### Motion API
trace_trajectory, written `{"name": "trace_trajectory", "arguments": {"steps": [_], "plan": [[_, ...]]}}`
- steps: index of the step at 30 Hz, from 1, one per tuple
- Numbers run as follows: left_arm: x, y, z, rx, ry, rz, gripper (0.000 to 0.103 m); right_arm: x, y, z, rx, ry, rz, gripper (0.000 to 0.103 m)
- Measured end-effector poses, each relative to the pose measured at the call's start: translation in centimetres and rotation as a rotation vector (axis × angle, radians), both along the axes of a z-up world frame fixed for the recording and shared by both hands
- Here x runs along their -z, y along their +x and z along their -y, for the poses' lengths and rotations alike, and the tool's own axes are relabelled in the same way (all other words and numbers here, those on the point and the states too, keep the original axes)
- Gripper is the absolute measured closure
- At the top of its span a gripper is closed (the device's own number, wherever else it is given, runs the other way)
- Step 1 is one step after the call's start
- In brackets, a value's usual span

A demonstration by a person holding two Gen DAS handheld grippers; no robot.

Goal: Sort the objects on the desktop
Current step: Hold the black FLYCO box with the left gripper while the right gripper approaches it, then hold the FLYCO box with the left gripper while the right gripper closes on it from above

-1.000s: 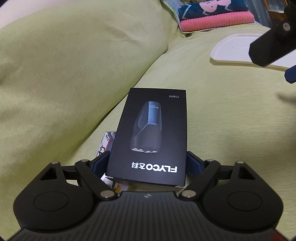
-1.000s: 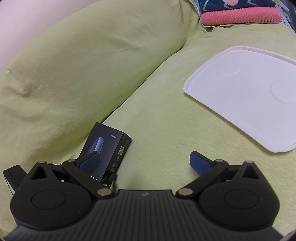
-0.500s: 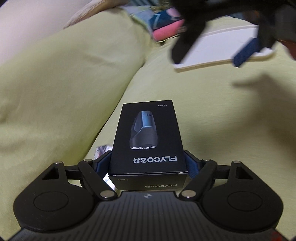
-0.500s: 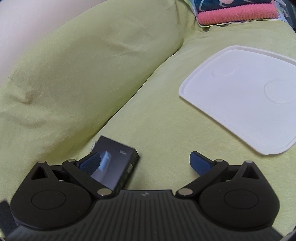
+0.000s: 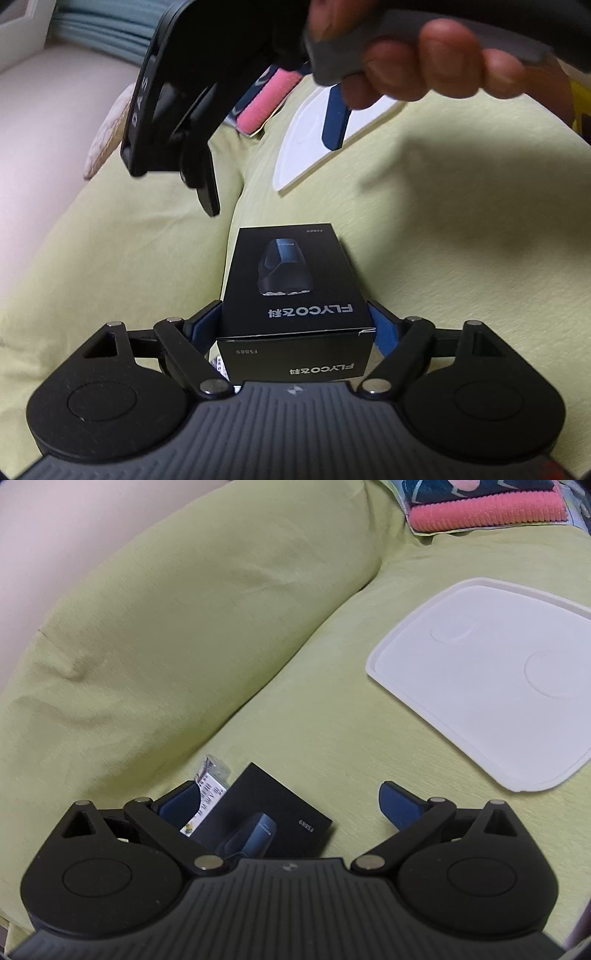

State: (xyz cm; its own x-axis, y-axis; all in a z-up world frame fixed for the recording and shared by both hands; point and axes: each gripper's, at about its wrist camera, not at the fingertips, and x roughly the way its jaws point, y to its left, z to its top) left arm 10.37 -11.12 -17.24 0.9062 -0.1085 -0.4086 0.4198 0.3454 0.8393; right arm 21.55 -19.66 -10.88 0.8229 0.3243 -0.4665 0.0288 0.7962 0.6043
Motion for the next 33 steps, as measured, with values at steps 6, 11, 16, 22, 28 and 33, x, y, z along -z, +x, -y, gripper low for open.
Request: {"name": "trace_trajectory", "arguments": {"steps": [6, 11, 16, 22, 28, 33], "plan": [[0.5, -1.8, -0.1, 0.058, -0.005, -0.068, 0.013, 0.4, 0.6, -0.7, -0.003, -0.024, -0.017, 0.001], [-0.3, -2.7, -0.6, 0.083, -0.099, -0.118, 0.012, 0.6, 0.8, -2.6, -0.038, -0.093, -0.038, 0.001], [-2.4, -2.4, -1.9, 0.050, -0.285, -0.168, 0.012, 1.0, 1.0, -3.3, -0.038, -0.160, -0.076, 0.001], [-4.0, -0.9, -3.2, -0.051, -0.433, -0.214, 0.013, 1.1, 0.8, -2.5, -0.034, -0.105, -0.084, 0.001], [-4.8, 1.4, -3.7, -0.141, -0.531, -0.333, 0.035, 1.1, 0.6, -1.9, -0.034, -0.053, -0.081, 0.001], [-4.9, 2.4, -4.4, -0.171, -0.595, -0.402, 0.038, 1.2, 0.6, -1.7, -0.030, -0.038, -0.082, 0.001]]}}
